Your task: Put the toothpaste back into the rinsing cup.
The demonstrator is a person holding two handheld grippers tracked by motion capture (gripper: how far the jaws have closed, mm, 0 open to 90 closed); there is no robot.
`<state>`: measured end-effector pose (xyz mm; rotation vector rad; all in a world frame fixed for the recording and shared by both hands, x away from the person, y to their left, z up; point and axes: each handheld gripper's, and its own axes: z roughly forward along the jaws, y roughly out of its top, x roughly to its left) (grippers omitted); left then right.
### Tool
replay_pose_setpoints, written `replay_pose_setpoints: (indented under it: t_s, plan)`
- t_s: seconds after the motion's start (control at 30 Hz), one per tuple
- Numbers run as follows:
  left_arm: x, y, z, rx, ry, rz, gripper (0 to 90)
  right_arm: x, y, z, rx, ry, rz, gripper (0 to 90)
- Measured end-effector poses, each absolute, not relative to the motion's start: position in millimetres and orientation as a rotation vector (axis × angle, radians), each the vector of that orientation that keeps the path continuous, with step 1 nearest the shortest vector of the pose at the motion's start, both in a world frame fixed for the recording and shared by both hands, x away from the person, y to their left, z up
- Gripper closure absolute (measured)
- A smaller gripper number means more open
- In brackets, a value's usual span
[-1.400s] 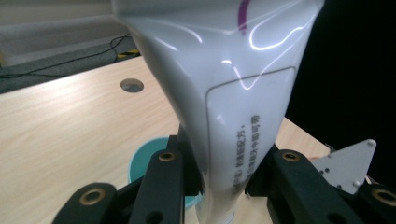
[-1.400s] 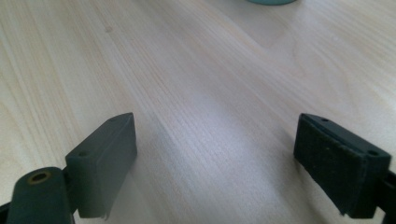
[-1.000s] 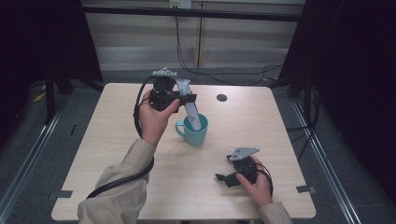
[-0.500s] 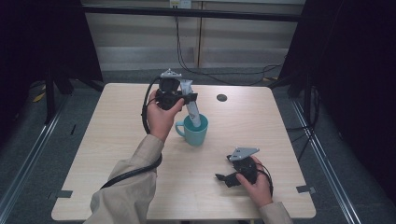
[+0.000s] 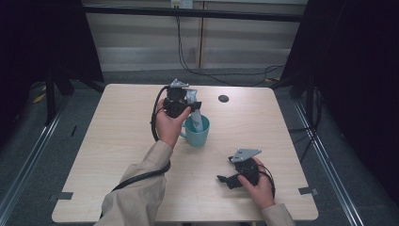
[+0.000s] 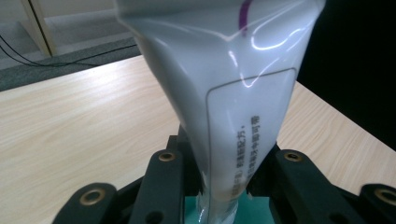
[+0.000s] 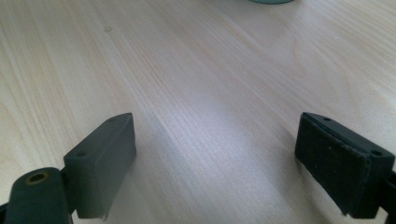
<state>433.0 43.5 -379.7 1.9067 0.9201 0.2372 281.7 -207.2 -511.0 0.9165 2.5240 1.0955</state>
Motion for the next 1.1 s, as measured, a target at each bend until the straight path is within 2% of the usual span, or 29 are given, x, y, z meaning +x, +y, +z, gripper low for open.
replay_pose_setpoints:
  t_s: [0.83, 0.97, 1.1]
  plan:
    - [431, 39, -413, 1.906, 0.956, 0.217, 71.7, 281, -207, -511, 0.919, 2.527, 1.096, 11.8]
    - [431, 43, -413, 1.916, 0.967, 0.233, 66.5, 282, -207, -511, 0.917, 2.527, 1.097, 11.8]
    - [432, 49, -414, 1.92, 0.974, 0.237, 65.7, 282, -207, -511, 0.917, 2.527, 1.096, 11.8]
